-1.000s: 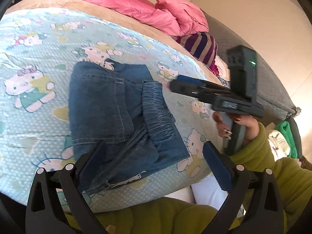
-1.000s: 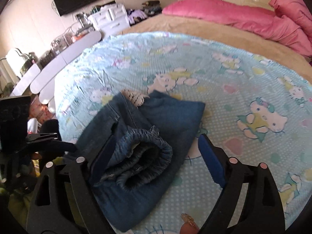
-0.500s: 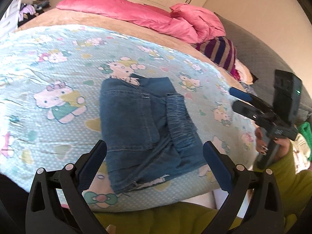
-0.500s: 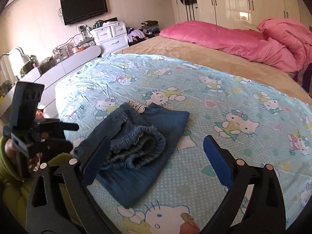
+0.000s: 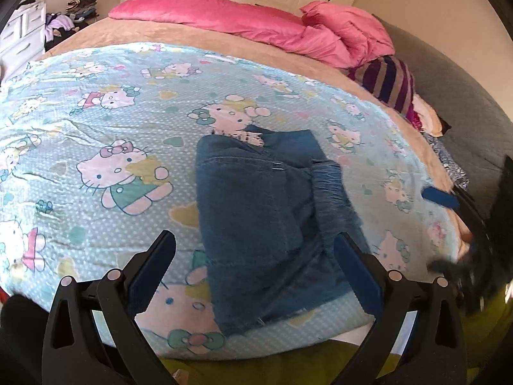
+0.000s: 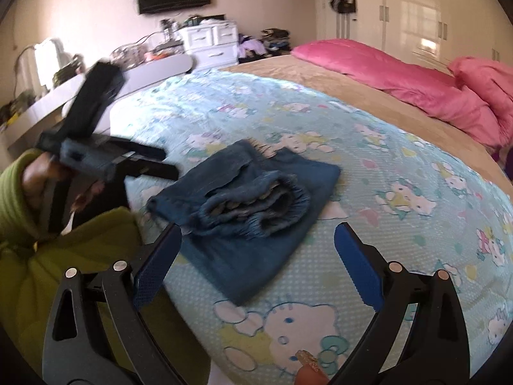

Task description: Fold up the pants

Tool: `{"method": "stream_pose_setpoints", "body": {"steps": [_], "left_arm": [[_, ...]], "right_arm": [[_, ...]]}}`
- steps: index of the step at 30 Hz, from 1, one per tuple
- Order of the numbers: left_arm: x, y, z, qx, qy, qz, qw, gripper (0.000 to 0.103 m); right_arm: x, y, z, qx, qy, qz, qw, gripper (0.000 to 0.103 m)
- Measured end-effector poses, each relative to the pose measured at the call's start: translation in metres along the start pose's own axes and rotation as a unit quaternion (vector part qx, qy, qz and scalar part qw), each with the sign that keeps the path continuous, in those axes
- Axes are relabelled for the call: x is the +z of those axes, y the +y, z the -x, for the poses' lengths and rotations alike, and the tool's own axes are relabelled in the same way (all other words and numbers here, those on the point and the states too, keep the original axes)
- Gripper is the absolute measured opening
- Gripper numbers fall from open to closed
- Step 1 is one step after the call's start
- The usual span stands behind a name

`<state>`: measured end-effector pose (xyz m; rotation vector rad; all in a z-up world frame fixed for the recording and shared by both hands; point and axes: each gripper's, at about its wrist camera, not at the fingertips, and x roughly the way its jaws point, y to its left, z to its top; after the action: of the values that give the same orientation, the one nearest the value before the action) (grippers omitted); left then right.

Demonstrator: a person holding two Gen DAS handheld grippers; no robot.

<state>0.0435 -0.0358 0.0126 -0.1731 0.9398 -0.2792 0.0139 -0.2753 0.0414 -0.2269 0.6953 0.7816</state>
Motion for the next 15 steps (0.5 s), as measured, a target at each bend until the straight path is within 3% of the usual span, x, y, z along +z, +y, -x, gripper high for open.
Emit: {"method": "stream_pose_setpoints", "body": {"steps": [8,9,10,11,15], "left_arm": [[0.032,0.026,-0.030,-0.004,0.016,0.028,0.9995,0.097],[0.034,0.025,-0.032,-0.008,0.016,0.026,0.9995,0.092],[0.037,0.024,-0.035,-0.011,0.016,0.020,0.9996,0.072],[0.038,0.022,-0.038,-0.013,0.017,0.014,0.9997,0.064],[0.037,0.020,-0.058,-0.014,0.037,0.000,0.9992,0.052]], "right_arm": [[-0.006,0.056,-0.023,0.042,0.026,0.093,0.994,0.090],[-0.005,0.062,-0.026,0.048,0.026,0.104,0.993,0.089],[-0.003,0.071,-0.030,0.054,0.027,0.120,0.991,0.086],[-0.002,0.076,-0.033,0.059,0.028,0.131,0.989,0.084],[0.002,0.100,-0.050,0.058,0.035,0.200,0.977,0.061]]}}
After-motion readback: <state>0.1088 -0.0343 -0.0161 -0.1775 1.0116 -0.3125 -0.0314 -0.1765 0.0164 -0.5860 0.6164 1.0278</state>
